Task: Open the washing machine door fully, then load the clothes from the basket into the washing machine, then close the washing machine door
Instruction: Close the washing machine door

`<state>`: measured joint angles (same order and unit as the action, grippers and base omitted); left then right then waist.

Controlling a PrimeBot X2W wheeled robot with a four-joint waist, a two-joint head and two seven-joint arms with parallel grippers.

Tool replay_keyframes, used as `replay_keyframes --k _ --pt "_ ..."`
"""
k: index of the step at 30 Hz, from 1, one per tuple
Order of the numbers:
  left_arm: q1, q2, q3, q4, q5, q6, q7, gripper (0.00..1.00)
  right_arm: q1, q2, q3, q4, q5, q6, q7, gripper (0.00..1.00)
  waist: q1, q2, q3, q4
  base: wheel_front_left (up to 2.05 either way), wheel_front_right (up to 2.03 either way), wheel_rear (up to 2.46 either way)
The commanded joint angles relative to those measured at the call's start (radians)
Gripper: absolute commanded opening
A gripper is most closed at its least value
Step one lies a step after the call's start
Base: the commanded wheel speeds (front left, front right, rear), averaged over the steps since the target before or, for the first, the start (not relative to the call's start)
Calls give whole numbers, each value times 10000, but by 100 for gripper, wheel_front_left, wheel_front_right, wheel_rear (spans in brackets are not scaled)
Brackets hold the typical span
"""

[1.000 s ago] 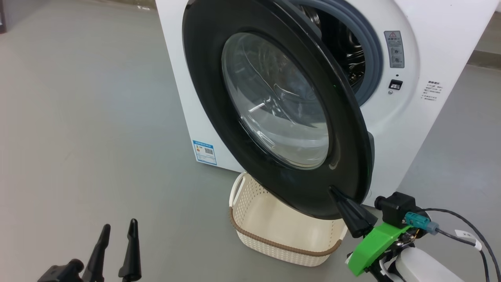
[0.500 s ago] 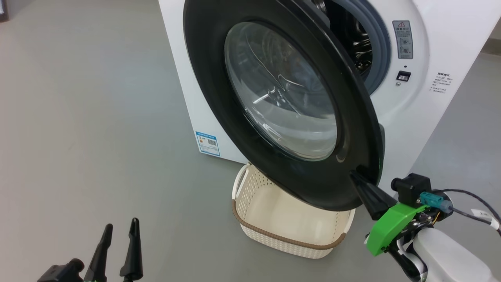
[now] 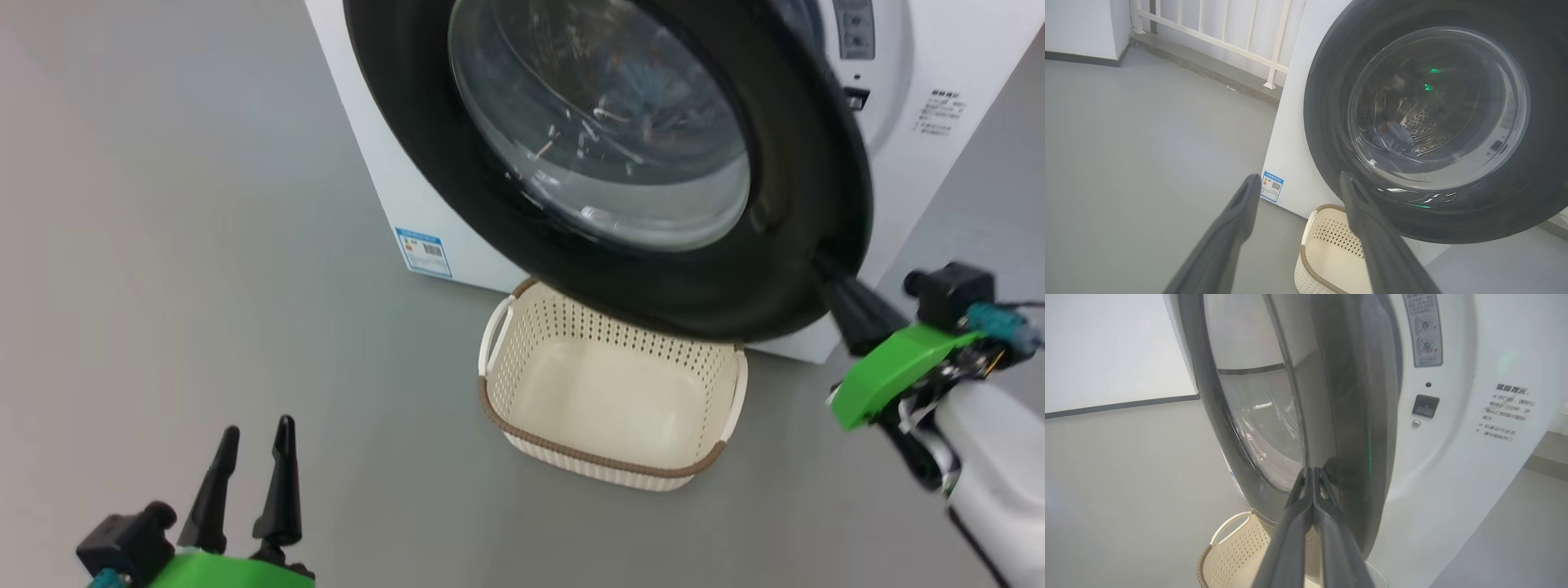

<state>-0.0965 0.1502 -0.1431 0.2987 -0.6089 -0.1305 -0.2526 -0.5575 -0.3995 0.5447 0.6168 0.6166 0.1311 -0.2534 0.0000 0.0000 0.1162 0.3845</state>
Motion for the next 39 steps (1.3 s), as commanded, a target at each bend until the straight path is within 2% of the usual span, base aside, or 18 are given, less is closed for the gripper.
replay_keyframes --k 1,9,20,30,39 --pt "-528 286 281 -269 -81 -2 -91 100 -476 -339 -157 -114 -19 -4 -84 0 0 0 569 -47 0 0 0" --pt "-1019 343 212 -338 -131 -2 -91 100 -1862 -525 -501 7 -67 -4 -84 0 0 0 1494 -65 0 0 0" --pt "-1395 295 115 -420 -170 -2 -91 100 -3260 -591 -669 467 -158 -4 -84 0 0 0 2152 72 0 0 0" --pt "-1559 111 48 -474 -90 -2 -91 100 -4084 -674 -1240 1094 -468 -4 -84 0 0 0 2230 203 0 0 0" --pt "-1485 73 71 -415 -64 -2 -92 100 -3788 -373 -1417 1306 -649 -4 -84 0 0 0 2011 147 0 0 0"
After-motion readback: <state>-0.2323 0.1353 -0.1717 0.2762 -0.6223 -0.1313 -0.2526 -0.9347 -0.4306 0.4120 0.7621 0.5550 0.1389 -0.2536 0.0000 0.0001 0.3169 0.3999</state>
